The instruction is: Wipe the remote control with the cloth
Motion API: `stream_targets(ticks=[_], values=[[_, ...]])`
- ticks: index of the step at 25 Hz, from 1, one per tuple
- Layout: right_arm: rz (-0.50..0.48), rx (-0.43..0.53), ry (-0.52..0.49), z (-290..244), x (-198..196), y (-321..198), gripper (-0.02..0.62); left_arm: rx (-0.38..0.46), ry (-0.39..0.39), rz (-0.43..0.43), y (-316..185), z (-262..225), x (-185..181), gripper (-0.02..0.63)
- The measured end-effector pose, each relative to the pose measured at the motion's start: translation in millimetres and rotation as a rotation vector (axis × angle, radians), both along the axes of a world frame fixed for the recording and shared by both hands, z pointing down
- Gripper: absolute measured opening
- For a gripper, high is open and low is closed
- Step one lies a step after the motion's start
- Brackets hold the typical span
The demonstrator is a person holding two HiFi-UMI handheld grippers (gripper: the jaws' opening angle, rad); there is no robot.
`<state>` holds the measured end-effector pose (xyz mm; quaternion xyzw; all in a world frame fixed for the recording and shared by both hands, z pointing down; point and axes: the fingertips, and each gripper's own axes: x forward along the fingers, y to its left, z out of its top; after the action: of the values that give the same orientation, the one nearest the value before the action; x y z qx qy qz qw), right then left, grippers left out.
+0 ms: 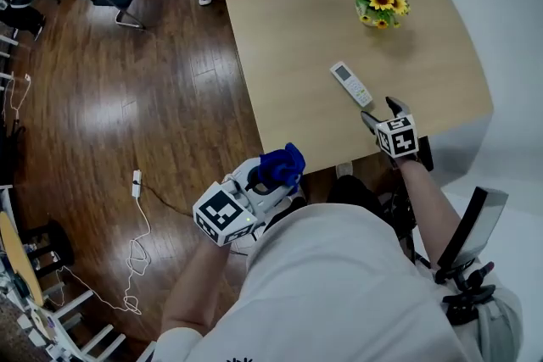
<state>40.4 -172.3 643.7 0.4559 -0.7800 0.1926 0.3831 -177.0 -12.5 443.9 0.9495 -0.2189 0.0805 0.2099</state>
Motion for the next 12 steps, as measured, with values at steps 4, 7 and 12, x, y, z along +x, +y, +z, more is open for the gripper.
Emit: stream_targets(ticks=[4,7,12], values=[[0.007,-0.019,-0.042,-12.9,18.8,56.4,0.364,-0.008,0.036,0.036,8.3,5.9,27.4,0.109],[-0.004,-0.031,-0.090,-28.6,30.2,97.3,0.364,0.006,0.041,0.020,26.1,-3.6,44.5,0.109],[-0.064,0.032,-0.124,-59.3,46.8,139.0,0.364,0.008,0.025,-0.037,57.7,-10.2,62.5,0.109]])
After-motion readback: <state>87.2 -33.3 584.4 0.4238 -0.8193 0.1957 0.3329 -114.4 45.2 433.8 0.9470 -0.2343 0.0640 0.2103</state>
